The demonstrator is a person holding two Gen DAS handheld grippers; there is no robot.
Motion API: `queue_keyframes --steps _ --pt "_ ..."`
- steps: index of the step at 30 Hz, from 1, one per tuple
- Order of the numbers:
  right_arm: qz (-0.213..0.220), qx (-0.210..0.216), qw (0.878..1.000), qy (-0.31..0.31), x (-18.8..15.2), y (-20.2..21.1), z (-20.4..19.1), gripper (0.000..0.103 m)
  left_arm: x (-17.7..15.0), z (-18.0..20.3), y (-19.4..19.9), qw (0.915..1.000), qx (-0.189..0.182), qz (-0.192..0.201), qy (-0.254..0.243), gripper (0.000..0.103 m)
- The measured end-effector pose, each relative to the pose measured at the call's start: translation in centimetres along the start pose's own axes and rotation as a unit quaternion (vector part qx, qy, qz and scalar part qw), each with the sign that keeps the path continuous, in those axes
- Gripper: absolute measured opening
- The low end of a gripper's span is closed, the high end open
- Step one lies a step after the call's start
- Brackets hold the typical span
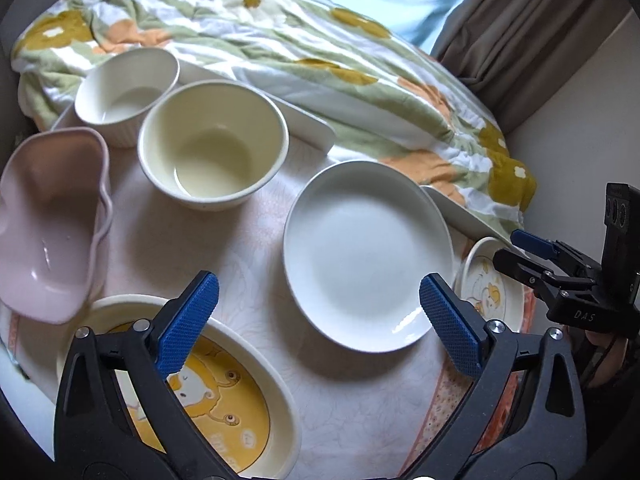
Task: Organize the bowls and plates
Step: 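Move both open grippers toward the white plate, then grasp the white plate rim with both grippers and lift it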
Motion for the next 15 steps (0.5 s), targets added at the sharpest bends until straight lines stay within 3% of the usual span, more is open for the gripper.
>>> queue_keyframes --steps 1,8,11,13,14,15 --pt "-0.012 0.009 1.000 0.005 -0.2 -1.3 -0.1 0.073 -0.1 -0.3 -0.9 0.9999 0.001 -0.008 0.006 0.092" --pt "-0.052 0.044 0.997 0.042 -0.8 -6.7 -0.9 0.064 -1.2 -2.3 -5.4 0.9981 0.018 -0.053 0.026 0.070" --pt "-0.065 0.057 0.994 0.059 -1.1 -8.0 -1.3 0.050 -1.3 -2.6 -6.3 0.9977 0.021 -0.058 0.029 0.062" --pt "-0.070 0.062 0.993 0.066 -1.2 -8.5 -1.5 0.038 -1.5 -2.7 -6.9 0.9972 0.025 -0.064 0.030 0.048" --pt "-0.073 0.066 0.993 0.068 -1.3 -8.7 -1.5 0.032 -1.6 -2.7 -7.0 0.9969 0.030 -0.067 0.029 0.046" --pt "-0.075 0.068 0.992 0.069 -1.3 -8.9 -1.6 0.030 -1.6 -2.7 -7.0 0.9969 0.037 -0.065 0.023 0.042"
Point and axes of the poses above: each gripper's, at about its wrist camera, not at the fingertips, and y roughly against the way its jaws point, z to its right, x to its top, the point moved 9 cm from there along -y, roughly the way its jaws point, and after that the axes turned 14 degrees about -x, right-handed, at the moved point
